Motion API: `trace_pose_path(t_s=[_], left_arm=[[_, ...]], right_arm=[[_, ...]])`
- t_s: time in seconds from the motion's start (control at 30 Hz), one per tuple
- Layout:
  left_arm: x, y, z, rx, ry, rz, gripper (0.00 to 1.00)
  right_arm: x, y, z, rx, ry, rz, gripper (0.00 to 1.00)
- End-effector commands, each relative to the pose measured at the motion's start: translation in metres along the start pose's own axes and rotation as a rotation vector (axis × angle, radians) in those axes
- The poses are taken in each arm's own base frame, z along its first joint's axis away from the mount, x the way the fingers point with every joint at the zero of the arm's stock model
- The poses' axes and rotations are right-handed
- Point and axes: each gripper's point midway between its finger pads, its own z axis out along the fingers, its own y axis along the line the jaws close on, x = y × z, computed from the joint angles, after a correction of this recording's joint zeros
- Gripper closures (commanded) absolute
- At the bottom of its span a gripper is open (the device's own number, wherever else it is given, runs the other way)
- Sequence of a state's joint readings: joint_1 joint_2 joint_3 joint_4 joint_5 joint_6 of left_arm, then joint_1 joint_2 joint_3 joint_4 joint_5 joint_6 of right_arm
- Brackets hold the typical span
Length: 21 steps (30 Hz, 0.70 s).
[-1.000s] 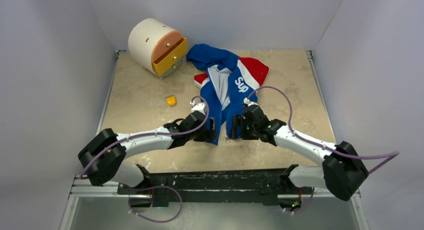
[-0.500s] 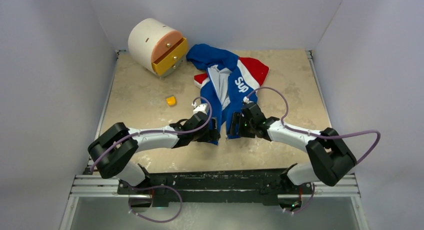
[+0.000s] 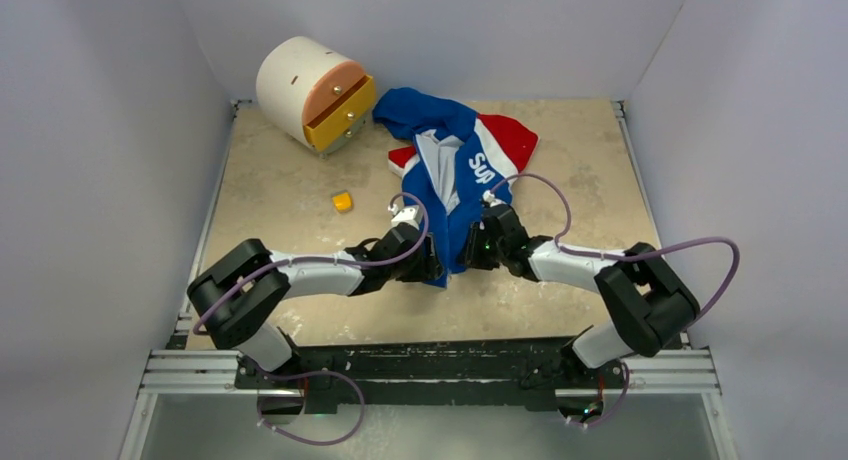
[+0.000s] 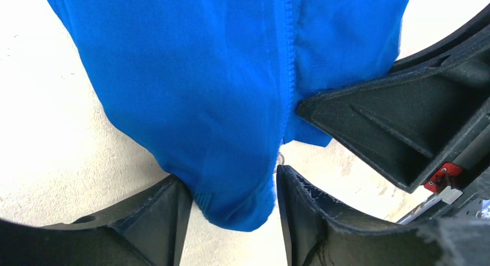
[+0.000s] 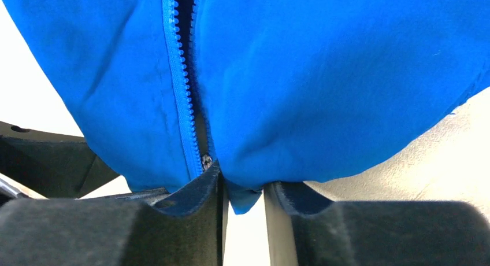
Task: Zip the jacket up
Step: Pick up the jacket from the center of the board.
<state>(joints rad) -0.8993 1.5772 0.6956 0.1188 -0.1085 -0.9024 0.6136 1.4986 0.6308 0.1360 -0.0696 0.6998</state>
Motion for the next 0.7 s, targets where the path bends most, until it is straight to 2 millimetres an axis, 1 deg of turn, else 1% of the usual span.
trace_pose_path(t_s=[0.0,0.1,0.2,0.23,0.27,0.33,0.4,0.47,0.53,0.57,0.6,0.67], left_arm=[[0.020,0.011,0.005,-0.025,0.061,-0.007,0.48],[0.018,0.010,0.006,-0.023,0.051,-0.010,0.60],[0.017,0.008,0.006,-0.009,0.045,-0.010,0.73],[0.017,0.007,0.006,-0.005,0.046,-0.011,0.77],[0.017,0.007,0.006,-0.005,0.047,-0.011,0.79],[0.017,0.007,0.006,-0.006,0.047,-0.009,0.84],[0.018,0.009,0.006,-0.008,0.048,-0.009,0.88],[0.019,0.009,0.005,-0.007,0.048,-0.007,0.94],[0.018,0.008,0.005,0.000,0.049,-0.002,0.96],[0.019,0.007,0.004,0.006,0.054,0.002,0.94],[0.020,0.006,0.004,0.010,0.060,0.007,0.90],[0.021,0.002,0.002,0.025,0.072,0.016,0.79]], right_arm=[[0.034,-0.027,0.002,0.053,0.078,0.004,0.75],[0.035,-0.034,0.000,0.064,0.061,0.008,0.86],[0.035,-0.044,-0.007,0.099,0.053,0.015,0.87],[0.036,-0.049,-0.010,0.122,0.053,0.009,0.83],[0.036,-0.054,-0.013,0.145,0.054,0.006,0.75],[0.037,-0.060,-0.023,0.180,0.055,-0.006,0.52],[0.040,-0.063,-0.034,0.197,0.062,-0.015,0.41],[0.042,-0.060,-0.045,0.185,0.071,-0.022,0.35],[0.042,-0.055,-0.056,0.169,0.073,-0.023,0.31],[0.038,-0.050,-0.061,0.153,0.055,-0.028,0.30],[0.038,-0.047,-0.063,0.137,0.058,-0.028,0.29],[0.040,-0.037,-0.069,0.088,0.065,-0.007,0.27]])
